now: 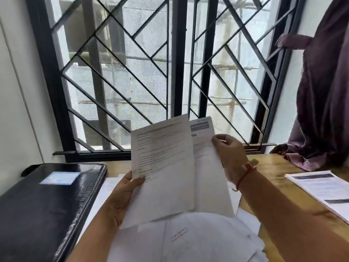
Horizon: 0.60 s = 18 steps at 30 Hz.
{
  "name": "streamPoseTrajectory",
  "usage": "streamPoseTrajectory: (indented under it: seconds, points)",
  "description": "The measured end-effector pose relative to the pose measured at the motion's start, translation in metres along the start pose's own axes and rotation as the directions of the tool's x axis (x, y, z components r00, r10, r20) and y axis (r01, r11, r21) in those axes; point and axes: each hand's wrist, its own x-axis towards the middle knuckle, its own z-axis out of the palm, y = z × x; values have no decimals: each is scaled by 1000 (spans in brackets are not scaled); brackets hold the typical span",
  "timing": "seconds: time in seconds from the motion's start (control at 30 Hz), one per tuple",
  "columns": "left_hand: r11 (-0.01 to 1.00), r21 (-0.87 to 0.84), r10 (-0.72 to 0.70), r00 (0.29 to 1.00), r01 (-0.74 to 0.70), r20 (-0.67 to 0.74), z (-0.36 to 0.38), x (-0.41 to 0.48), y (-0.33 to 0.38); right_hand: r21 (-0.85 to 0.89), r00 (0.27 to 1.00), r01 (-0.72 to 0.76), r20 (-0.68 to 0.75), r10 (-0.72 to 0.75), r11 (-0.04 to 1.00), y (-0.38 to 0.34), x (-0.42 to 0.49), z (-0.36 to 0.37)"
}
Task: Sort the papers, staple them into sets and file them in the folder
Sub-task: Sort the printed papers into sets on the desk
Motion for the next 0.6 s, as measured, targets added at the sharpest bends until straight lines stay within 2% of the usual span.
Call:
streamPoseTrajectory:
  seconds: [0.1, 0.2, 0.27, 0.33, 0.4, 0.5, 0.6]
  points:
    - [998, 10, -59, 996, 58, 64, 0, 0, -4, 192, 988, -126, 109, 107, 973, 18, -14, 3]
    - [996, 50, -84, 993, 80, 79, 3, -1, -5, 266, 975, -194, 157, 157, 944, 28, -28, 3]
    - [995, 65, -78, 994, 73, 80, 4, -1, -7, 318, 951, -264, 241, 192, 911, 29, -37, 0]
    - [996, 62, -65, 995, 60, 77, 7, 0, -8, 311, 900, -321, 393, 186, 895, 27, -47, -8]
    - [998, 51, -40, 997, 36, 71, 10, 1, -9, 262, 846, -314, 514, 144, 913, 30, -55, -15]
    - [999, 38, -23, 997, 21, 73, 13, 2, -9, 156, 817, -295, 553, 164, 943, 49, -61, -19]
    - [999, 47, -27, 997, 23, 77, 13, 3, -10, 160, 796, -294, 586, 149, 942, 65, -61, -24]
